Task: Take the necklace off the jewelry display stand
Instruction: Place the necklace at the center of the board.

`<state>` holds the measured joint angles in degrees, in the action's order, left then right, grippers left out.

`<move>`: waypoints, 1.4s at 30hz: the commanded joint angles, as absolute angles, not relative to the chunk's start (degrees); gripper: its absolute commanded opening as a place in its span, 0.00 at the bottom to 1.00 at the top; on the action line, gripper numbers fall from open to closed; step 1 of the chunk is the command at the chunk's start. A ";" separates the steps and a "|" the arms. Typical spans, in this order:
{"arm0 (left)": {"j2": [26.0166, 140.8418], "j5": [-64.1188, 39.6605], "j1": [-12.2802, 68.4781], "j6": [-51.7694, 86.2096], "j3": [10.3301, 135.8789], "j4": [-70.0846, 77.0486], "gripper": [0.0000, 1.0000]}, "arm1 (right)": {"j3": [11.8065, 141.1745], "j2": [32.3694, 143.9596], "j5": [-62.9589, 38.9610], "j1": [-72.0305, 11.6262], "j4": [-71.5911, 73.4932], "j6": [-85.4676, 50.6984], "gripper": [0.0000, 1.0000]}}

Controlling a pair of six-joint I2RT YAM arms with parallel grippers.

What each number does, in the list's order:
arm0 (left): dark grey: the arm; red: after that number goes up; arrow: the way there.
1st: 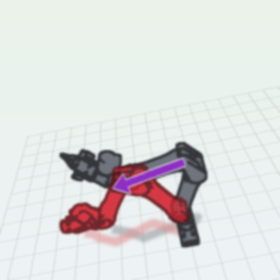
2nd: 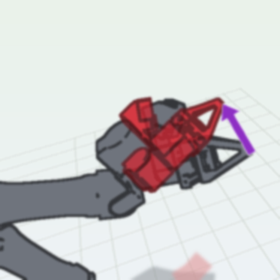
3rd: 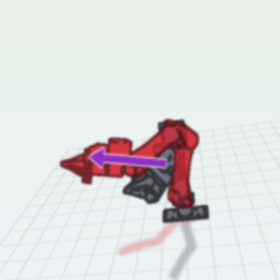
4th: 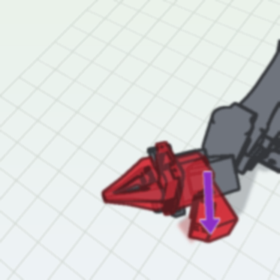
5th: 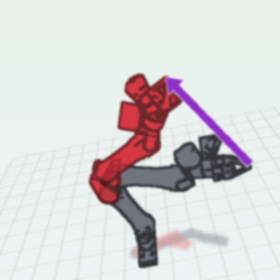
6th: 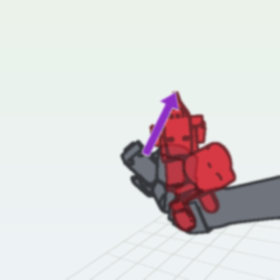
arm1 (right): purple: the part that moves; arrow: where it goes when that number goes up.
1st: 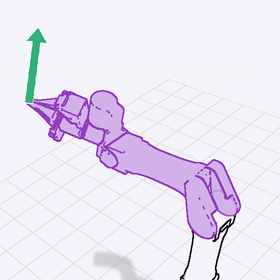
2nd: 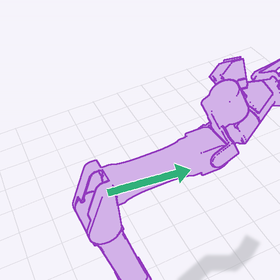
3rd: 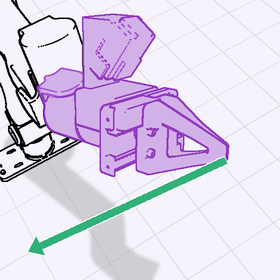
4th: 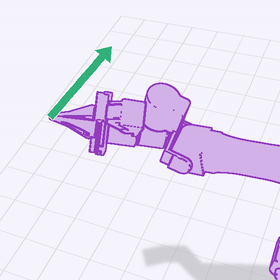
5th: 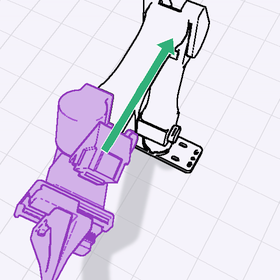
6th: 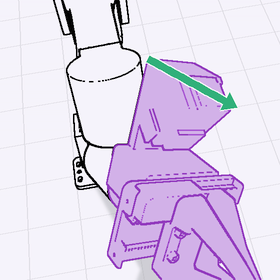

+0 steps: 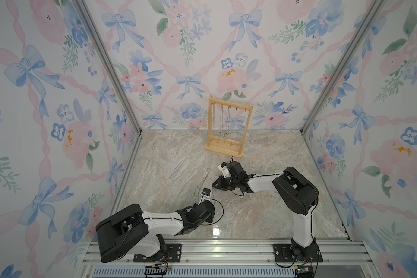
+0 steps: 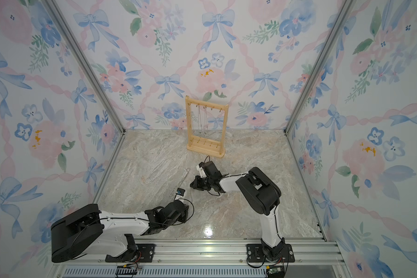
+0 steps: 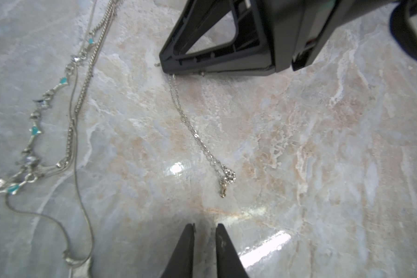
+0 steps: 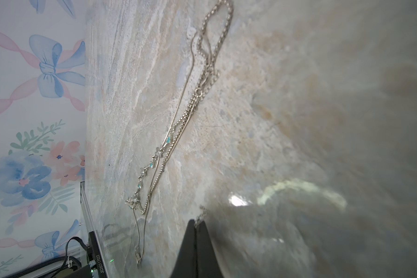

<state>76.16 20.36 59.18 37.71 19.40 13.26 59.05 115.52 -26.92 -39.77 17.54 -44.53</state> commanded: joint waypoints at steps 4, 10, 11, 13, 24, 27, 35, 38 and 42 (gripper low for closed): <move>75.68 20.83 58.36 36.68 23.99 10.11 0.28 | 57.49 116.72 -26.36 -38.75 18.53 -43.77 0.00; 80.46 20.85 58.09 34.62 29.95 10.36 0.31 | 57.30 116.89 -26.54 -38.42 18.85 -43.79 0.01; 81.55 21.20 58.01 34.22 30.57 10.46 0.31 | 57.30 116.89 -26.63 -38.34 18.90 -43.77 0.01; 84.65 21.11 57.18 33.80 31.64 10.89 0.30 | 57.17 117.09 -26.76 -38.16 19.11 -43.98 0.01; 88.75 22.07 56.24 33.48 30.69 12.75 0.27 | 56.82 117.51 -27.86 -37.61 20.29 -44.58 0.03; 89.12 22.22 56.15 33.27 30.26 12.74 0.27 | 56.78 117.60 -28.03 -37.58 20.33 -44.56 0.03; 90.54 23.12 55.72 32.93 29.00 12.86 0.26 | 56.82 117.71 -28.23 -37.53 20.48 -44.65 0.03; 91.25 22.12 55.71 33.12 28.75 13.01 0.26 | 56.77 117.69 -28.22 -37.53 20.47 -44.65 0.03; 91.48 21.17 55.80 33.27 27.74 12.92 0.23 | 56.51 117.52 -28.21 -37.45 20.80 -44.74 0.03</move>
